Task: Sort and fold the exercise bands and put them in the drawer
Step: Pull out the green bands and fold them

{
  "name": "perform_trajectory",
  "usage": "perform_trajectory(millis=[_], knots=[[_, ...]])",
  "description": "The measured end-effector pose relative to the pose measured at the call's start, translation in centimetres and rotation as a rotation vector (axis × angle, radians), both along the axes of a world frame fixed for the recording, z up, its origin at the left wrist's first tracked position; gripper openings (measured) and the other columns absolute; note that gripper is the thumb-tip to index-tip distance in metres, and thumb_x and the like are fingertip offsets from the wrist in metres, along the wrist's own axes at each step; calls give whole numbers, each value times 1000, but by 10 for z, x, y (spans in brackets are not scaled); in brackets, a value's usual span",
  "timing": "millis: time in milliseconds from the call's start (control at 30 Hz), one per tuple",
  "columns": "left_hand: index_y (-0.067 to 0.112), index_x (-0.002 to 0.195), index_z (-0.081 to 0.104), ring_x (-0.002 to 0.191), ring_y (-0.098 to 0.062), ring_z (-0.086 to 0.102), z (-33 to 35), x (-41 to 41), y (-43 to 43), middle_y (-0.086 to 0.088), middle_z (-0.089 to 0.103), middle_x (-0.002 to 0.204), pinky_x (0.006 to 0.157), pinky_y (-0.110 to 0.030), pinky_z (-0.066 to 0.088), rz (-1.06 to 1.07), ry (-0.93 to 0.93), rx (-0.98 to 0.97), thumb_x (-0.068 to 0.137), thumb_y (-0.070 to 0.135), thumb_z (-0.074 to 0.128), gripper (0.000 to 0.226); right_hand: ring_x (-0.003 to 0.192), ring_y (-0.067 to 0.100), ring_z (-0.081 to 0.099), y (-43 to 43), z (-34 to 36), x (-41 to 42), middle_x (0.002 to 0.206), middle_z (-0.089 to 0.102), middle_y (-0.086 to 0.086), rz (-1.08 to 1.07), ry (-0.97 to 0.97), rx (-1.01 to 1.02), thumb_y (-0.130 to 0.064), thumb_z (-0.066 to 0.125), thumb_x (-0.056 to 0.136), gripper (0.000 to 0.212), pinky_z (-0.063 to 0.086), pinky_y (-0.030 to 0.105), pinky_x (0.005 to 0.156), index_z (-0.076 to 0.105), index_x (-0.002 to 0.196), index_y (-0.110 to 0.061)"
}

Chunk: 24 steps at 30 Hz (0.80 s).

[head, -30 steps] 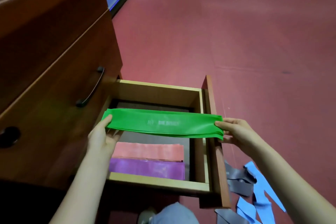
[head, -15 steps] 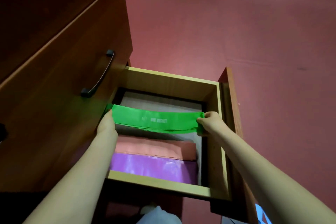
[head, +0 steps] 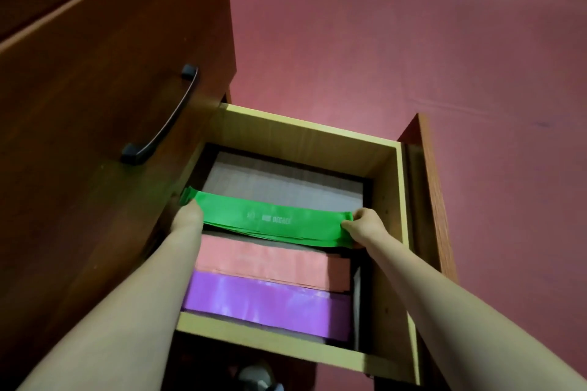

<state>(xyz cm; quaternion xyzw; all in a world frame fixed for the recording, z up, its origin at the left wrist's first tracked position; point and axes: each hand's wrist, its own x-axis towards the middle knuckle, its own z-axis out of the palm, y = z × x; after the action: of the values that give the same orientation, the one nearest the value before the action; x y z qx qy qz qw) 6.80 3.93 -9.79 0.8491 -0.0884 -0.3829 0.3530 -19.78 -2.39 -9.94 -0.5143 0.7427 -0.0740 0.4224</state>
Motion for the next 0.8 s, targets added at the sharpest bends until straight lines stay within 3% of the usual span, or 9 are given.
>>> perform_trajectory(millis=[67,167,267,333,467,600,700,800], knots=[[-13,130,37,134,-36,30,-2,4,-1,-29,35,142,106,-30,21,-46,-21,63,99,16,28,43,80,25,53,-1,-4,1,85,53,13,30,26,10,-9,58,83,31,44,35,67,38,61,-16],[-11,123,47,125,-39,42,-9,5,1,-30,46,133,102,-37,29,-62,-119,93,96,16,37,40,84,24,52,-2,-8,0,90,54,14,82,95,28,-11,57,85,28,37,27,69,40,63,-14],[-10,120,50,118,-40,48,-11,4,1,-30,51,127,97,-40,35,-59,-160,99,94,16,40,38,102,31,56,1,-7,2,110,59,19,161,183,22,-11,52,88,7,35,26,71,49,91,-6],[-10,125,45,121,-41,45,-9,1,-1,-30,47,131,98,-38,34,-86,-145,121,96,15,37,39,106,33,54,4,-6,4,117,56,19,238,262,20,-11,47,90,22,36,28,71,43,111,-3],[-6,119,50,112,-42,53,-9,-1,1,-29,54,123,93,-44,42,-43,-272,82,89,5,46,33,101,33,56,8,2,10,113,58,17,450,479,-34,-9,39,92,27,37,31,67,34,118,-5],[-1,125,46,118,-41,48,-2,-6,4,-27,49,129,94,-45,42,-50,-368,85,82,-4,47,42,90,30,59,6,7,9,110,61,14,587,649,-106,-14,37,93,41,35,28,56,25,132,-6],[0,125,46,117,-41,49,9,-14,5,-26,49,128,94,-43,41,-77,-391,55,83,-4,47,42,93,31,60,6,17,6,110,62,15,600,641,-193,-19,37,95,45,36,29,60,23,135,-6],[1,121,49,116,-40,48,15,-30,4,-27,51,125,97,-40,38,-229,-434,-65,84,-4,48,38,87,31,59,15,39,5,93,61,13,605,527,-277,-26,37,95,44,37,31,62,24,133,-8]])
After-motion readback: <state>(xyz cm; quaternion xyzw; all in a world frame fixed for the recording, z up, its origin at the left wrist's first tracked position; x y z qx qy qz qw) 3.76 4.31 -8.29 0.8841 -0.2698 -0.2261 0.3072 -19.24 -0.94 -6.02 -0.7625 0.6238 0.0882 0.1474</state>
